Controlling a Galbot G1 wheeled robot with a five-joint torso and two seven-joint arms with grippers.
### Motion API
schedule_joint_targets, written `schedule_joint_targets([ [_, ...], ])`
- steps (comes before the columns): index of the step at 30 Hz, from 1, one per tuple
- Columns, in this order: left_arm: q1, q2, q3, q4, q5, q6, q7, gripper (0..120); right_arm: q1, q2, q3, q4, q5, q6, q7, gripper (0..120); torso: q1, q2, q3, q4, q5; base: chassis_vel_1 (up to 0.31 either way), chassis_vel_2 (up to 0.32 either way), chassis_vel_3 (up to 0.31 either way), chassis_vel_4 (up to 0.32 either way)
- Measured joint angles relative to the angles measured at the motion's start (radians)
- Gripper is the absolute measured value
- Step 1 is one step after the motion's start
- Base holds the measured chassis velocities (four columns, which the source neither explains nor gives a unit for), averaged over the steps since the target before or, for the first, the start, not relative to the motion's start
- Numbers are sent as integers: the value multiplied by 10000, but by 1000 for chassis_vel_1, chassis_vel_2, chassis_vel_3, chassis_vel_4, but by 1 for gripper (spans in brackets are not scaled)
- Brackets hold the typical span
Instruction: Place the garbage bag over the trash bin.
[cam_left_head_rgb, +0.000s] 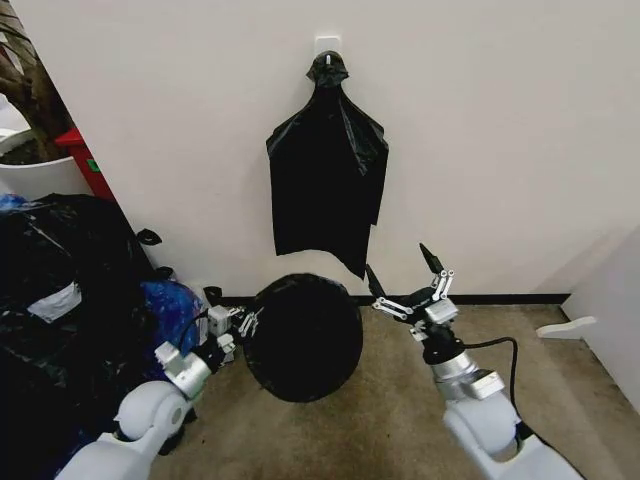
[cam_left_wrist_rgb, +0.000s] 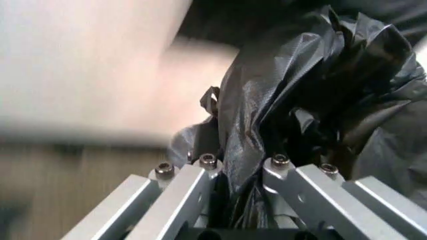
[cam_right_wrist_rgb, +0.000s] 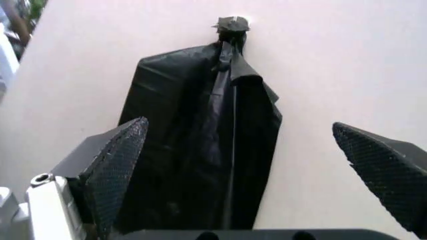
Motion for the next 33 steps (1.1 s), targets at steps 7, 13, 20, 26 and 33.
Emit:
schedule_joint_targets([
  [7, -7, -511, 432, -789, -1768, 2430, -3295, 4, -374, 415, -210, 46, -856, 36, 180, 100, 0, 0, 1, -1, -4, 0, 0, 0, 0],
  [13, 467, -764, 982, -723, -418, 1777, -2922, 4, -477, 638, -368, 22, -1042, 220, 112, 100, 0, 0, 0, 2, 0, 0, 0, 0, 0],
  [20, 958, -990, 1100, -806, 150, 1514, -2747, 20, -549, 632, -413, -22, -1043, 364, -32, 100, 0, 0, 0, 0, -2, 0, 0, 0, 0],
  [26, 1322, -861, 734, -1221, 145, 1906, -3069, 41, -569, 576, -387, -31, -1047, 424, -76, 100, 0, 0, 0, 1, -4, 0, 0, 0, 0],
  [33, 1616, -604, 450, -1923, 341, 2161, -3483, 68, -575, 542, -360, -79, -1080, 563, -110, 100, 0, 0, 0, 1, -4, 0, 0, 0, 0],
])
